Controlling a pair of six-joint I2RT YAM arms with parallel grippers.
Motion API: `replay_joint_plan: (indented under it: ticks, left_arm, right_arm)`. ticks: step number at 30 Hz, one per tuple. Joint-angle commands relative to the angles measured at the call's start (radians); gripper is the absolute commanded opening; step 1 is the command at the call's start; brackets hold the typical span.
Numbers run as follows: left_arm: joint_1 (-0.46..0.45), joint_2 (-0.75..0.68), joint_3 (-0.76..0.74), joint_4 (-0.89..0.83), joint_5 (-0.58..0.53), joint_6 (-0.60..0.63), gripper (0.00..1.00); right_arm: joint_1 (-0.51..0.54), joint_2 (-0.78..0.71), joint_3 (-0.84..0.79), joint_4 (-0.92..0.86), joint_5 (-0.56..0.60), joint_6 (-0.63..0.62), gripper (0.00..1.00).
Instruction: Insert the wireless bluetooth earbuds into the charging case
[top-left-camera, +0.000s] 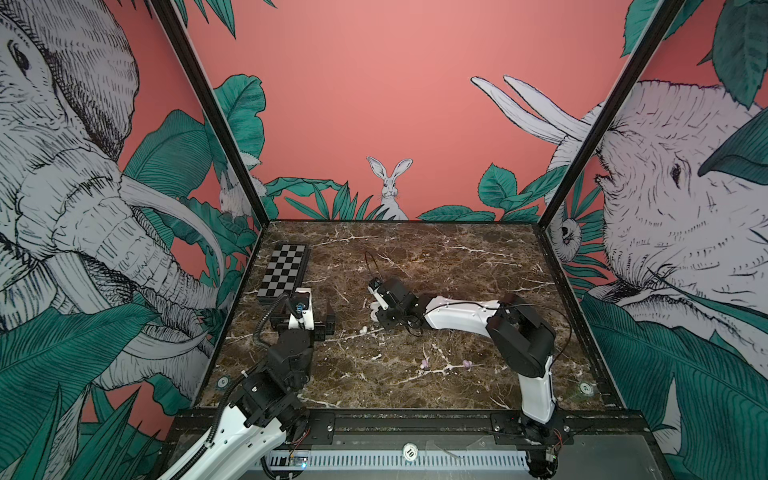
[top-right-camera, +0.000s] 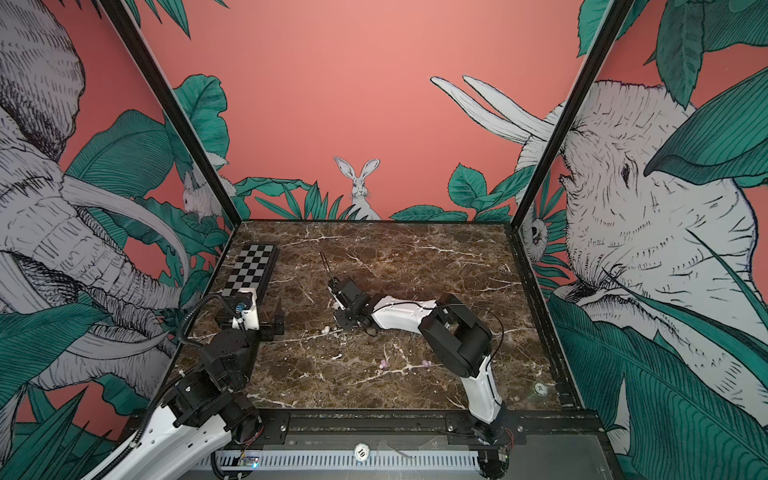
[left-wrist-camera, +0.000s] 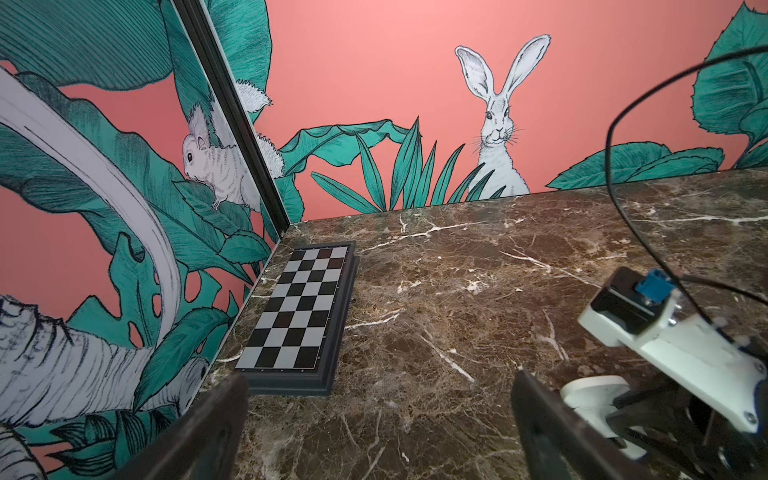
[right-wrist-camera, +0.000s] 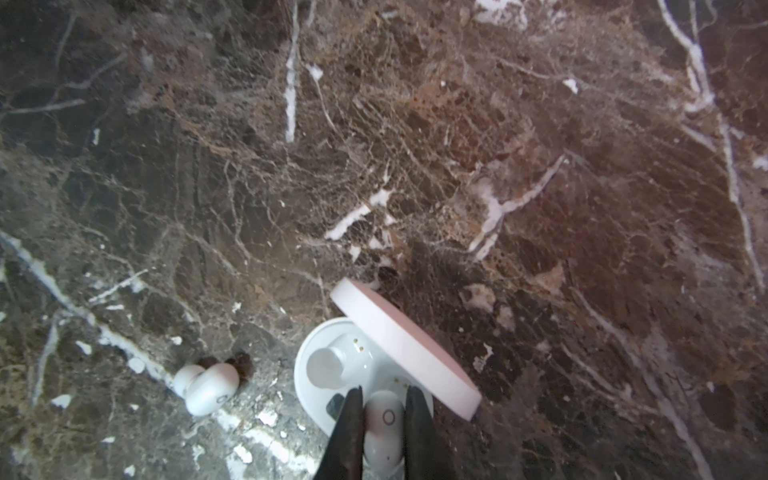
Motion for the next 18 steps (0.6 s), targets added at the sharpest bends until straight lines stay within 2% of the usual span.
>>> replay_joint_plan:
  ticks: [1,18]
  left_arm:
    - [0.007,0.006,-0.012,0.027,-0.006,-0.002,0.99]
    - [0.009,0.008,-0.014,0.029,-0.003,0.000,0.99]
  right_arm:
    - [-0.006,0.017,-0.002,0.025,0.010,-0.006,0.00]
    - [-0.017,0.036,-0.009,0.029,0.006,-0.011,0.00]
